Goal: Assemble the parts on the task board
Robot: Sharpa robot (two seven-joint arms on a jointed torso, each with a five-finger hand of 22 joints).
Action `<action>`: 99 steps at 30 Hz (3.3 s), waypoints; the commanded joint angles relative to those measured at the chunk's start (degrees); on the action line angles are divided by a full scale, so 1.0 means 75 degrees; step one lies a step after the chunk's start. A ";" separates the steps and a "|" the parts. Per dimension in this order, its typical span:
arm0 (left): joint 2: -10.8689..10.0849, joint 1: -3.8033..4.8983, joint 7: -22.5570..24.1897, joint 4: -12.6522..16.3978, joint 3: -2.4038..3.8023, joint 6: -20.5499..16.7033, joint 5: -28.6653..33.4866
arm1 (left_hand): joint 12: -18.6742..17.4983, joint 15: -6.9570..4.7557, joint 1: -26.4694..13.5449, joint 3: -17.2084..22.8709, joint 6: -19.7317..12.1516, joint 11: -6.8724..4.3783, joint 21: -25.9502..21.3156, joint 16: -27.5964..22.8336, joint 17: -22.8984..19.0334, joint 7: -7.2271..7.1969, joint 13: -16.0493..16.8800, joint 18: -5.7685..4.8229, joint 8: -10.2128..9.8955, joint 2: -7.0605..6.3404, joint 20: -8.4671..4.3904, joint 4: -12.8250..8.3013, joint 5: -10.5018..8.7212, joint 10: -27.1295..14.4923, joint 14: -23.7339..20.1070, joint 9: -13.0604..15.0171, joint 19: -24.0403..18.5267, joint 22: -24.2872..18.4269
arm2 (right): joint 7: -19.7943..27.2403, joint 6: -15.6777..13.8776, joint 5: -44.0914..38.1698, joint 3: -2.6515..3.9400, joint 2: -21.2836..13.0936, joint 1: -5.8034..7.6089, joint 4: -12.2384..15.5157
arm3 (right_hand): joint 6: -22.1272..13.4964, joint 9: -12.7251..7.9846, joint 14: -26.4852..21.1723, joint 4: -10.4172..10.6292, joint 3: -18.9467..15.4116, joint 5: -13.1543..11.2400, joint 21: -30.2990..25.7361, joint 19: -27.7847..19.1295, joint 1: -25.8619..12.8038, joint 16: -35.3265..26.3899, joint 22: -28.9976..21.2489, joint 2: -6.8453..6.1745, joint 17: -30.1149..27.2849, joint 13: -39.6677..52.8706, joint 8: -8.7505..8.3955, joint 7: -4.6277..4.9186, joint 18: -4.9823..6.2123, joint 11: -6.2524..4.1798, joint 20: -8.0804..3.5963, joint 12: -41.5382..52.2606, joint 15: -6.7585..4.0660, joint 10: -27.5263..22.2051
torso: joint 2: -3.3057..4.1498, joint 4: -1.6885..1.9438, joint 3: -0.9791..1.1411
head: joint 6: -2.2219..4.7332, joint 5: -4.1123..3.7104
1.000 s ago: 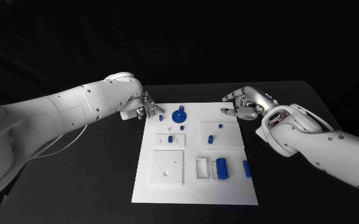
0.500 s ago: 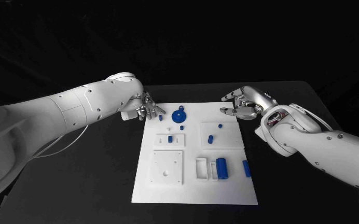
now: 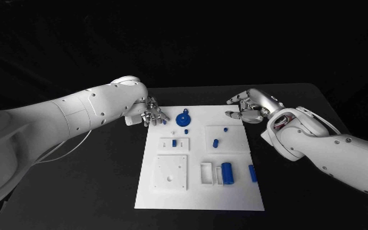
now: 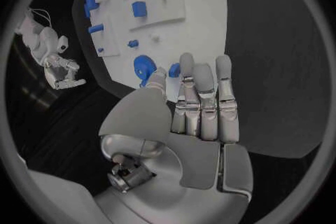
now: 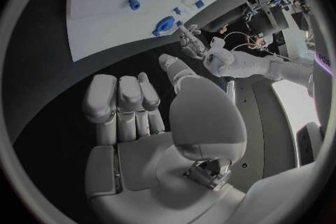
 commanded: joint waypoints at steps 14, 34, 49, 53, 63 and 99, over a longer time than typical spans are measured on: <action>0.0054 -0.0025 0.0193 -0.0030 0.0000 0.0019 0.0148 | 0.0035 -0.0014 0.0107 0.0051 0.0074 0.0047 0.0047 0.0038 -0.0012 -0.0024 -0.0015 -0.0056 -0.0013 0.0255 0.0025 -0.0252 0.0066 0.0294 -0.0062 -0.0064 -0.0033 0.0157 | 0.0046 0.0081 -0.0052 0.0005 0.0020 -0.0004 -0.0001 | 0.0004 -0.0012 -0.0002 -0.0022 0.0044 0.0093 0.0005 0.0326 -0.0084 -0.0023 0.1067 -0.0011 0.0004 -0.0002 -0.0030 0.0028 0.0073 -0.0013 0.0018 -0.0037 -0.0005 -0.0024 | 0.0002 -0.0003 0.0001 | -0.0009 -0.0017; 0.0047 -0.0027 0.0196 -0.0101 0.0002 -0.0180 0.0199 | 0.0054 -0.0023 0.0135 0.0087 0.0113 0.0030 0.0074 0.0039 -0.0017 -0.0045 -0.0016 -0.0056 -0.0003 0.0334 0.0016 -0.0288 0.0168 0.0295 -0.0039 -0.0060 -0.0019 0.0157 | 0.0040 0.0130 -0.0073 0.0006 0.0054 -0.0005 -0.0043 | 0.0011 -0.0012 -0.0004 -0.0057 0.0082 0.0179 0.0007 0.0326 -0.0101 -0.0031 0.1068 -0.0012 -0.0001 -0.0002 -0.0029 0.0026 0.0071 -0.0014 0.0016 -0.0038 -0.0006 -0.0024 | 0.0008 -0.0003 -0.0004 | -0.0027 -0.0030; 0.0060 -0.0027 0.0223 -0.0116 0.0002 -0.0180 0.0274 | 0.0055 -0.0045 0.0836 0.0473 0.0198 0.0009 0.0119 0.0051 -0.0011 -0.0087 -0.0027 -0.0056 0.0015 0.0598 -0.0005 -0.0876 0.0309 0.0300 -0.0031 0.0005 -0.0027 0.0165 | 0.0037 0.0163 -0.0083 0.0006 0.0072 -0.0005 -0.0058 | 0.0023 -0.0012 -0.0002 -0.0079 0.0120 0.0243 0.0005 0.0324 -0.0117 -0.0026 0.1067 -0.0012 0.0003 -0.0002 -0.0030 0.0024 0.0071 -0.0018 0.0014 -0.0040 -0.0008 -0.0026 | 0.0002 -0.0004 0.0003 | -0.0036 -0.0040; 0.0042 -0.0027 0.0246 -0.0104 0.0002 -0.0279 0.0314 | 0.0069 -0.0061 0.1024 0.0579 0.0354 -0.0006 0.0153 0.0060 -0.0006 -0.0128 -0.0030 -0.0056 0.0057 0.0672 -0.0020 -0.1070 0.0344 0.0310 -0.0018 0.0091 -0.0027 0.0168 | 0.0037 0.0165 -0.0083 0.0006 0.0073 -0.0005 -0.0059 | 0.0026 -0.0012 -0.0002 -0.0082 0.0132 0.0254 0.0006 0.0325 -0.0122 -0.0027 0.1067 -0.0012 0.0002 -0.0001 -0.0030 0.0024 0.0071 -0.0018 0.0014 -0.0040 -0.0010 -0.0025 | 0.0002 0.0002 0.0001 | -0.0035 -0.0043; -0.0149 -0.0026 0.0310 0.0190 0.0003 -0.0780 0.0465 | 0.0324 -0.0132 0.0627 0.3307 0.0838 -0.0092 0.0579 0.0165 0.0082 -0.0246 -0.0015 -0.0056 0.0038 -0.0168 -0.0099 -0.1242 -0.1075 0.0326 0.0081 0.0812 -0.0099 0.0168 | 0.0040 0.0165 -0.0083 0.0006 0.0077 -0.0005 -0.0057 | 0.0029 -0.0012 -0.0001 -0.0090 0.0170 0.0297 -0.0004 0.0323 -0.0142 -0.0026 0.1064 -0.0015 0.0003 0.0002 -0.0031 0.0024 0.0072 -0.0019 0.0012 -0.0037 -0.0011 -0.0023 | -0.0007 0.0008 -0.0007 | -0.0040 -0.0041; -0.2156 -0.0030 0.0280 0.3797 -0.0386 -0.3514 0.0677 | 0.2130 -0.0362 -0.0487 0.3888 0.2225 -0.0360 0.1926 0.0890 0.0790 -0.0636 0.0636 -0.0056 0.0036 -0.0667 -0.0319 -0.2027 0.0810 0.0371 0.0756 0.1055 0.0016 0.0168 | 0.0041 0.0180 -0.0070 0.0004 0.0017 -0.0031 -0.0032 | 0.0042 -0.0012 -0.0003 -0.0150 0.0258 0.0502 0.0002 0.0325 -0.0194 -0.0037 0.1066 -0.0033 -0.0003 0.0001 -0.0030 0.0021 0.0069 -0.0026 0.0007 -0.0043 -0.0016 -0.0026 | -0.0062 0.0066 -0.0015 | -0.0100 0.0080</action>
